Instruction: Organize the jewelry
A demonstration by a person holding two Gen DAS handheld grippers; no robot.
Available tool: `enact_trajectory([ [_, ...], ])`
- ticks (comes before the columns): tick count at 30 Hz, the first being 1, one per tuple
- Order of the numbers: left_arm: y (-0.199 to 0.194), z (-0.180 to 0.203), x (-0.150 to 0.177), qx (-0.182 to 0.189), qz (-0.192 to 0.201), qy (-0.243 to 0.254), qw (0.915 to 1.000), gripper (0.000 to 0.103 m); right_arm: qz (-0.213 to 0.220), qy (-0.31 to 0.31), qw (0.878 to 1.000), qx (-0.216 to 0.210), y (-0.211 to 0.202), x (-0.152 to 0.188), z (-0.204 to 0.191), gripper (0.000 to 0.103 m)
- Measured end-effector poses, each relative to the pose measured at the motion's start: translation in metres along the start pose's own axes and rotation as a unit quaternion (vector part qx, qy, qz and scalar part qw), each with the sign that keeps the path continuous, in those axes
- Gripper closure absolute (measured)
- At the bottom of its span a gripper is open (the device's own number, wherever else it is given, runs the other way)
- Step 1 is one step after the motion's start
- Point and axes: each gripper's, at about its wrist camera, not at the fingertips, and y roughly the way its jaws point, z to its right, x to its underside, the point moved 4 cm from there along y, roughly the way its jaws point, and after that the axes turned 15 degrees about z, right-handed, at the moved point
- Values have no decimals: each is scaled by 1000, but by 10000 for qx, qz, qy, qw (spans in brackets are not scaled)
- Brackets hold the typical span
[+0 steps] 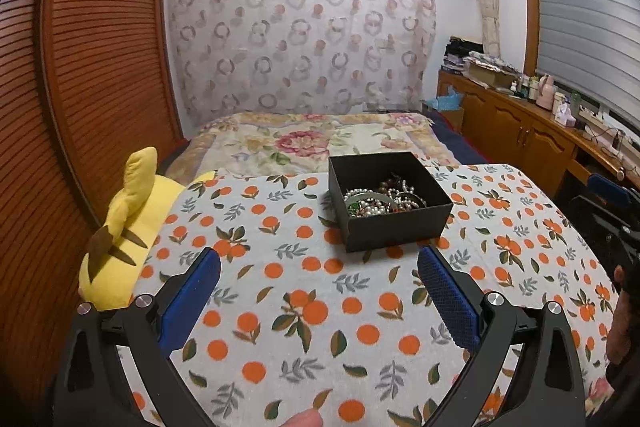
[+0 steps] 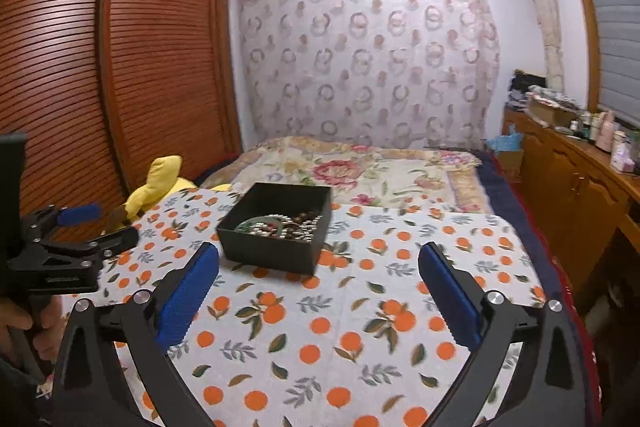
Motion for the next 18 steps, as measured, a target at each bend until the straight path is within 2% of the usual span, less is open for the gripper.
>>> enact_trajectory([
  [5,-11,-1,4,-25,4,-80,10000,8,41,93,9998,143,-15,1,5,2],
  [18,-19,-1,3,-7,81,-72,9999,8,78,86,9995,309,-19,8,8,2],
])
